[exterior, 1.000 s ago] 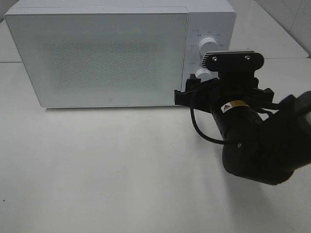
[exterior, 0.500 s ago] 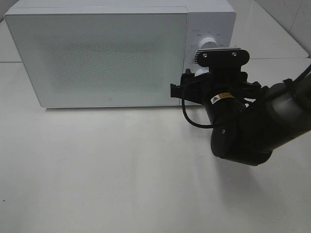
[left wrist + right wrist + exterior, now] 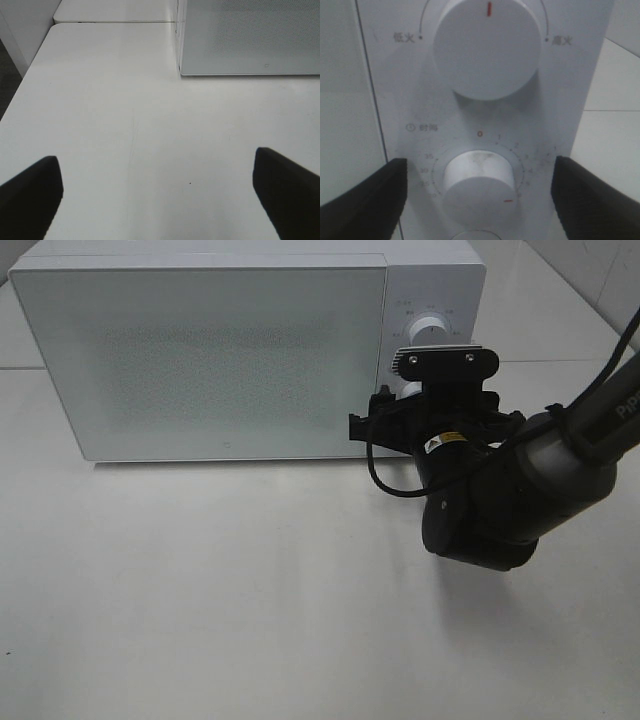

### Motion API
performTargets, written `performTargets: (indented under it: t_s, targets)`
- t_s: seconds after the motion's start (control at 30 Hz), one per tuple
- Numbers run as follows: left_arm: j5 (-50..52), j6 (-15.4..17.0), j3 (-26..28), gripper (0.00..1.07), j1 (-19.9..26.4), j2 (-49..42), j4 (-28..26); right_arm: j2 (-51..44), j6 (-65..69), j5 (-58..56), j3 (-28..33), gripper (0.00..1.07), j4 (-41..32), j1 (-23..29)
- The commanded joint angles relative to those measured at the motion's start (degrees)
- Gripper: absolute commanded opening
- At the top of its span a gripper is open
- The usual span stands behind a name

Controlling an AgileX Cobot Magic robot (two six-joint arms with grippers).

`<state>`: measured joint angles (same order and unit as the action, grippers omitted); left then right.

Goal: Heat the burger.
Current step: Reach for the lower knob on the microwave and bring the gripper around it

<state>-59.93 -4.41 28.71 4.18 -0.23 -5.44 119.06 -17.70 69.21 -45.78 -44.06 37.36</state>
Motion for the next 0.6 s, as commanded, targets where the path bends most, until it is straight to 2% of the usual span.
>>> performTargets:
  t_s: [0.03, 0.17, 0.37, 0.4, 0.43, 0.47, 0.5, 0.53, 0.57, 0.6]
  targets:
    - [0.4, 0.4, -0.2, 0.98, 0.1, -1.5, 0.2, 0.2, 1.4, 0.6, -0.4, 0.75, 0.5, -0.2]
    - [0.4, 0.4, -0.2, 0.98, 0.1, -1.5, 0.2, 0.4, 1.9, 0.5, -0.4, 0.74, 1.1, -0.2]
    - [0.4, 0.4, -0.2, 0.98, 0.1, -1.5, 0.2, 0.4, 1.9, 0.6, -0.4, 0.63, 1.8, -0.2]
    - [0.4, 0.4, -0.2, 0.98, 0.1, -1.5, 0.2, 0.4, 1.9, 0.6, -0.4, 0.59, 1.8, -0.2]
    - [0.4, 0.4, -0.2, 0.98, 0.1, -1.5, 0.2, 0.4, 1.9, 0.6, -0.4, 0.50, 1.8, -0.2]
    - [0.4, 0.4, -0.2, 0.98, 0.1, -1.5, 0.2, 0.4, 1.9, 0.6, -0.4, 0.50, 1.8, -0.2]
    - [0.4, 0.4, -0.2, 0.98, 0.1, -1.5, 0.2, 0.4, 1.9, 0.6, -0.4, 0.44, 1.8, -0.2]
    - [0.4, 0.4, -0.2, 0.98, 0.1, -1.5, 0.2, 0.4, 1.9, 0.6, -0.4, 0.31, 1.8, -0.2]
    - [0.4, 0.4, -0.2, 0.98, 0.1, -1.5, 0.2, 0.4, 1.9, 0.6, -0.4, 0.31, 1.8, -0.2]
    - [0.4, 0.4, -0.2, 0.98, 0.1, -1.5, 0.2, 0.4, 1.9, 0.6, -0.4, 0.22, 1.8, -0.2]
